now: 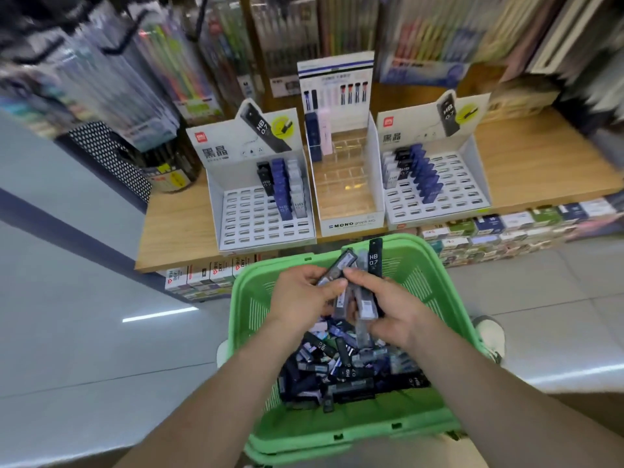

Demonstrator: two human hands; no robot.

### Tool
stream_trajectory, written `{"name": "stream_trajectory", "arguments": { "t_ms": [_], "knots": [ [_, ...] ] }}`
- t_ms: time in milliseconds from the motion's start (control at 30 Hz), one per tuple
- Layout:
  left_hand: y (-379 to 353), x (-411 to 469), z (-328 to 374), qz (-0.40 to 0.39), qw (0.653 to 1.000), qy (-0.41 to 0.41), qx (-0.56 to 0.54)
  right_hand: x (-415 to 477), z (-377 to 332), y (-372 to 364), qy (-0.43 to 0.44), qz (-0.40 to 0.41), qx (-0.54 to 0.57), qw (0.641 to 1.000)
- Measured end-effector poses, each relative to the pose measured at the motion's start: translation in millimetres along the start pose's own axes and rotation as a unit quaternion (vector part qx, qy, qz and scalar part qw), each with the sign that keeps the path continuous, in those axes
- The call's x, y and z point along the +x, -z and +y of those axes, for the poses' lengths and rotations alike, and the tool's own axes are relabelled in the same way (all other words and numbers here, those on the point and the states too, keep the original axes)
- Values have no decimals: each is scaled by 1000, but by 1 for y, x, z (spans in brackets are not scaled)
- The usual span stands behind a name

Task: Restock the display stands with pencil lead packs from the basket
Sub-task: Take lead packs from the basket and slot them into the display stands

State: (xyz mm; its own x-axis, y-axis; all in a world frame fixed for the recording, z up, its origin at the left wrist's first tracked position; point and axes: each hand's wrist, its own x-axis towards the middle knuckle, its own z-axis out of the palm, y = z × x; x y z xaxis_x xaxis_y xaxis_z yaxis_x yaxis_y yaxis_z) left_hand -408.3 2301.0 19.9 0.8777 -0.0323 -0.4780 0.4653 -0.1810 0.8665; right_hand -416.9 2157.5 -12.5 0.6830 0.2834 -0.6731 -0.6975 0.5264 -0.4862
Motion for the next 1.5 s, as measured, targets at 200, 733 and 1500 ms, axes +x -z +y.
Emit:
{"name": "stream_trajectory", "arguments": {
  "t_ms": [200,733,1500],
  "knots": [
    [7,-22,39,4,998,-2,-65,-23,-18,-28,26,0,-23,999],
    [45,-23,122,-15,978,-177,112,-63,-70,-55,57,-63,109,990],
    [51,23,116,46,991,-119,44,-60,-159,-18,94,30,-199,975]
  ]
}}
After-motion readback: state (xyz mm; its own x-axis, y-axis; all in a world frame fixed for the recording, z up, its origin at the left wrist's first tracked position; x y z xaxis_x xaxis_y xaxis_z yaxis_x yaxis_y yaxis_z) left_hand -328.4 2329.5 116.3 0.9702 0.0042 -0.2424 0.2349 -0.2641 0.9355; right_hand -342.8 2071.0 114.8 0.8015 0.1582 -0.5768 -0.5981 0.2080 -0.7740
